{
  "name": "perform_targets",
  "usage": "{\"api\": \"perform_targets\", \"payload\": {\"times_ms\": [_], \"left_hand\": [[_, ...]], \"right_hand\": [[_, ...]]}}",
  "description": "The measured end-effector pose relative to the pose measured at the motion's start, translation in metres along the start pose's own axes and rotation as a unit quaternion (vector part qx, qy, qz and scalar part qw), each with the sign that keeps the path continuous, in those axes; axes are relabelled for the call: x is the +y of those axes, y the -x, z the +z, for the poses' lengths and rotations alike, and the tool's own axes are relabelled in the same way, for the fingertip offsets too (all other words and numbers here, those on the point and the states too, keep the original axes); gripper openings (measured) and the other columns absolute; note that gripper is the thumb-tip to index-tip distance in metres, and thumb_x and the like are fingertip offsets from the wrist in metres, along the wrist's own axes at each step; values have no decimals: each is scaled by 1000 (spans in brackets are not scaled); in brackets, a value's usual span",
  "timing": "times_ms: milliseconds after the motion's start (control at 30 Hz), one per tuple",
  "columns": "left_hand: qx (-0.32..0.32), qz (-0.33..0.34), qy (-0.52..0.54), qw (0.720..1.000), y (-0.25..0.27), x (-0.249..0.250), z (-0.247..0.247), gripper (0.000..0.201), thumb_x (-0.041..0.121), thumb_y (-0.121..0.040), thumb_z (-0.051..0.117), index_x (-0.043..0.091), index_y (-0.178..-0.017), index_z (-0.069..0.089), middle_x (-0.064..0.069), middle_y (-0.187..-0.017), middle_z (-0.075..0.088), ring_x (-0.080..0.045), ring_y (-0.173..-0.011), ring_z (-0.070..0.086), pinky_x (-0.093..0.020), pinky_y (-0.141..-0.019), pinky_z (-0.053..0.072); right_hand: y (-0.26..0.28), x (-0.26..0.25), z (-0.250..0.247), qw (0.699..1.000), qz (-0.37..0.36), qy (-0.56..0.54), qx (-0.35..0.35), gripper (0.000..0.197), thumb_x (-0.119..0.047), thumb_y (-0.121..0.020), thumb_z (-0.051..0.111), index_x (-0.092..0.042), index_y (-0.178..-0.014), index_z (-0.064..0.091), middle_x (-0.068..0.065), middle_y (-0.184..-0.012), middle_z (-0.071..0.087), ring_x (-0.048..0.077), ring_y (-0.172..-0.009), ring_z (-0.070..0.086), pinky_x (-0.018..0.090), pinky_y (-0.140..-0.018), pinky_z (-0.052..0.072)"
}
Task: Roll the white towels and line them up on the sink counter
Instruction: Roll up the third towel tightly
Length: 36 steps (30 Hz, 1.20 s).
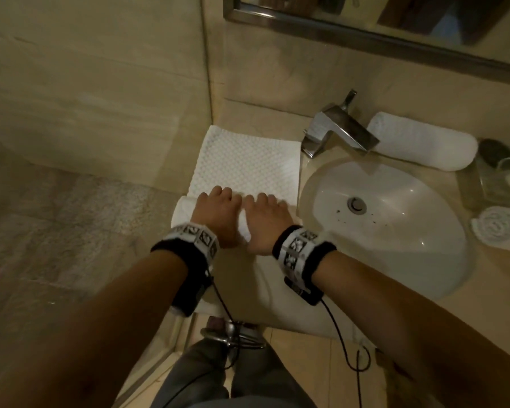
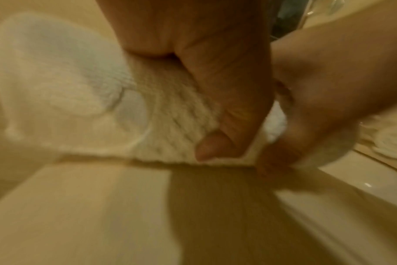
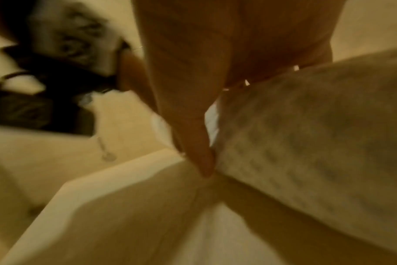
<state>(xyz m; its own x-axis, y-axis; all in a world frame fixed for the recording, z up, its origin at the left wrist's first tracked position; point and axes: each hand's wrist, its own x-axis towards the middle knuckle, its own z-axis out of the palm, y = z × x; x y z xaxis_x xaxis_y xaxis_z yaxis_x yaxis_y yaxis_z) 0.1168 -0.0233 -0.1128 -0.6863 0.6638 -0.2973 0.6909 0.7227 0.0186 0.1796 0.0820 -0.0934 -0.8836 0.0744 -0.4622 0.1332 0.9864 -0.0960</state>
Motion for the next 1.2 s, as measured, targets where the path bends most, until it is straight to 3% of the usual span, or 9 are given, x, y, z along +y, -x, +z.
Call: {"api": "perform_targets", "payload": {"times_ms": [133, 233, 333, 467, 633, 733, 900, 1033, 1200], "left_hand": [[-115, -26, 33, 993, -26, -6, -14, 77, 39, -52, 79, 22, -120, 48, 0, -118, 53, -20, -111, 47, -36, -92, 46], [-53, -7, 7, 999, -18, -2, -11, 75, 49, -56, 73, 20, -118, 44, -4, -118, 46, -24, -111, 42, -38, -90, 41], [52, 26, -76, 995, 2, -3, 3, 65, 50, -66, 64, 17, -117, 43, -7, -114, 46, -25, -102, 42, -41, -89, 38], [21, 4, -67, 998, -3, 1, -2, 71, 65, -67, 63, 15, -114, 44, -5, -111, 51, -26, -101, 47, -40, -90, 35], [-100, -13, -4, 995, -22, 2, -15, 55, 43, -61, 68, 25, -110, 52, 4, -98, 60, -19, -92, 57, -32, -82, 44], [-164, -27, 37, 985, -26, 0, -25, 50, 29, -55, 69, 27, -103, 55, 7, -82, 56, -18, -79, 55, -26, -69, 44], [-59, 10, -14, 998, -10, 3, -15, 67, 49, -68, 64, 19, -124, 42, -4, -121, 48, -24, -111, 45, -37, -92, 41], [4, 59, -72, 996, 2, -4, -4, 64, 55, -76, 59, 15, -121, 41, -8, -118, 46, -26, -106, 42, -38, -91, 37], [-9, 70, -61, 996, 2, -5, -8, 64, 41, -72, 69, 17, -124, 41, -4, -118, 47, -23, -108, 42, -37, -92, 36]], "right_hand": [[2, -2, 10, 998, -3, 47, 49, 86, -20, -70, 72, -10, -142, 26, 10, -133, 41, 28, -120, 41, 42, -102, 33], [-10, 4, 5, 999, 6, 18, 49, 80, -33, -68, 74, -11, -134, 34, 9, -127, 47, 27, -116, 46, 41, -100, 37], [-17, 8, -14, 998, 22, -52, 15, 63, -43, -68, 67, -12, -119, 47, 6, -110, 59, 26, -100, 58, 34, -80, 45], [-15, 10, -31, 990, 48, -100, -85, 38, -16, -49, 67, -9, -86, 63, 4, -79, 67, 21, -70, 64, 24, -54, 49], [-5, 5, -12, 999, 13, -12, -37, 84, -37, -61, 71, -12, -133, 34, 10, -125, 41, 29, -116, 41, 44, -100, 38], [-1, 5, -3, 998, -37, 51, -1, 99, -32, -58, 76, -12, -140, 24, 9, -127, 36, 28, -117, 38, 44, -103, 32], [-12, 5, -14, 1000, -15, 26, -6, 66, -36, -69, 74, -15, -124, 45, 5, -115, 53, 25, -107, 53, 37, -93, 39], [-12, 5, -34, 992, 16, -76, -101, 14, -15, -56, 71, -16, -64, 60, 2, -69, 62, 21, -69, 63, 23, -54, 46], [-14, 8, -39, 962, 18, -198, -189, 19, -14, -68, 72, -8, -86, 67, 10, -90, 65, 25, -88, 61, 34, -77, 51]]}}
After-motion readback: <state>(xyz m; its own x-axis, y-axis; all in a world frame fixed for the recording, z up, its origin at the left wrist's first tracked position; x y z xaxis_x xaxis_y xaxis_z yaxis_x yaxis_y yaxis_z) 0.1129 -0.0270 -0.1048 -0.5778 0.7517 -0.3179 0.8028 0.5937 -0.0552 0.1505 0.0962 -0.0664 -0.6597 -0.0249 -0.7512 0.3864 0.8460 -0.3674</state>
